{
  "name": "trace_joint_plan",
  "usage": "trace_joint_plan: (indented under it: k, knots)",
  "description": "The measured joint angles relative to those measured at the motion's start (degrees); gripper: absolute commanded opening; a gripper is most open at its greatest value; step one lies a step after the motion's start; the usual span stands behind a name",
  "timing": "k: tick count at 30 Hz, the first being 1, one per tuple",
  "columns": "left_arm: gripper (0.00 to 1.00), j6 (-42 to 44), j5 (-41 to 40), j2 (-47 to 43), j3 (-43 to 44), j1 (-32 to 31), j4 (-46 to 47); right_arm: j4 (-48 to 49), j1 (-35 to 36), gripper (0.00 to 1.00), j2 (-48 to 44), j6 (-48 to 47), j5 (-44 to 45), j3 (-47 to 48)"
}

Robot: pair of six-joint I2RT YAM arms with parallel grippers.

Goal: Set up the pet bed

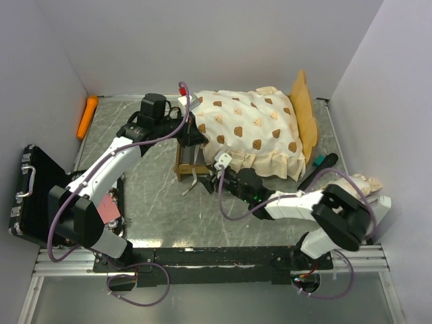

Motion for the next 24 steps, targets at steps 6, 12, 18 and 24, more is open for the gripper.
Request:
trace_joint_plan:
  k: [6, 12, 18, 24]
  knots:
    - [0.01, -0.55, -0.11, 0.13, 0.00, 0.00, 0.24, 1.88, -0.33, 0.62, 10.21, 2.34, 7.89, 4.76]
    - [0.01, -0.66, -0.04, 1.05, 0.37, 0.00, 0.33, 1.97, -0.76, 0.61, 14.75, 5.14, 9.46, 11.32]
    - [0.01, -0.46, -0.85, 1.60, 1.22, 0.07, 0.35, 0.35, -2.71, 0.18, 19.06, 8.15, 8.48, 15.54]
    - [0.24, -0.15, -1.73, 1.97, 1.81, 0.31, 0.02, 0.35, -3.39, 0.02, 19.26, 9.73, 3.80, 16.11]
